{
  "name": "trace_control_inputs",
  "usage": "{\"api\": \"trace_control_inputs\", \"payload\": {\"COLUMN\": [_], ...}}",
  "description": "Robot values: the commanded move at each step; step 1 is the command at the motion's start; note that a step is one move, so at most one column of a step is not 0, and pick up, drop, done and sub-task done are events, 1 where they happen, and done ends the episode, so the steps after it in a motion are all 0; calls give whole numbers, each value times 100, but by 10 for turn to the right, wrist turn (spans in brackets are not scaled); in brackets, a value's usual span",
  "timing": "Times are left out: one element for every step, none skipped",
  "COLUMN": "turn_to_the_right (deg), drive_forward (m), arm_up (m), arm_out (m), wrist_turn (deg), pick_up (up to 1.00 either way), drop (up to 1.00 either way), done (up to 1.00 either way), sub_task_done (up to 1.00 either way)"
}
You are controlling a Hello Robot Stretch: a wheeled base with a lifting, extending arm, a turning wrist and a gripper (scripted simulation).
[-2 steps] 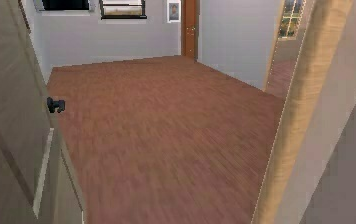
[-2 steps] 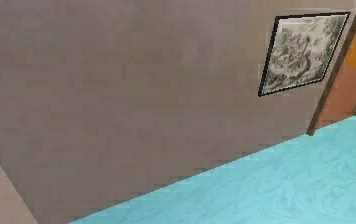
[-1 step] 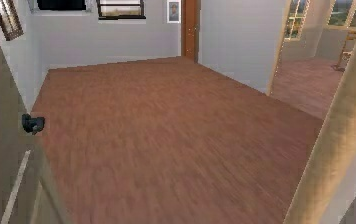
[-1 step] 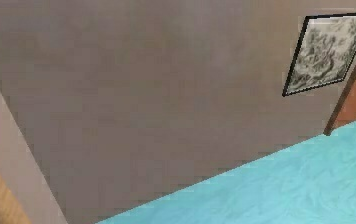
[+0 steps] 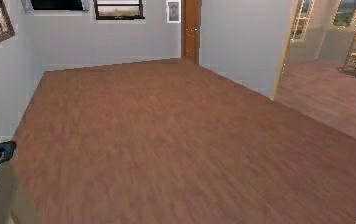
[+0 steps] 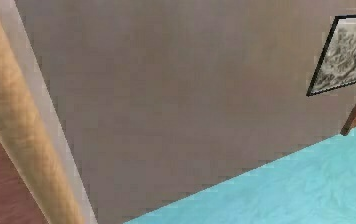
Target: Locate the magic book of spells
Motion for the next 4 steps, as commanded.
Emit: {"api": "trace_control_inputs", "payload": {"turn_to_the_right": [0,450,60,0], "drive_forward": [30,0,0,100], "arm_up": [0,0,0,0], "arm_out": [0,0,0,0], "wrist_turn": [0,0,0,0], "pick_up": [0,0,0,0], "drop": [0,0,0,0], "done": [0,0,0,0], "sub_task_done": [0,0,0,0]}}
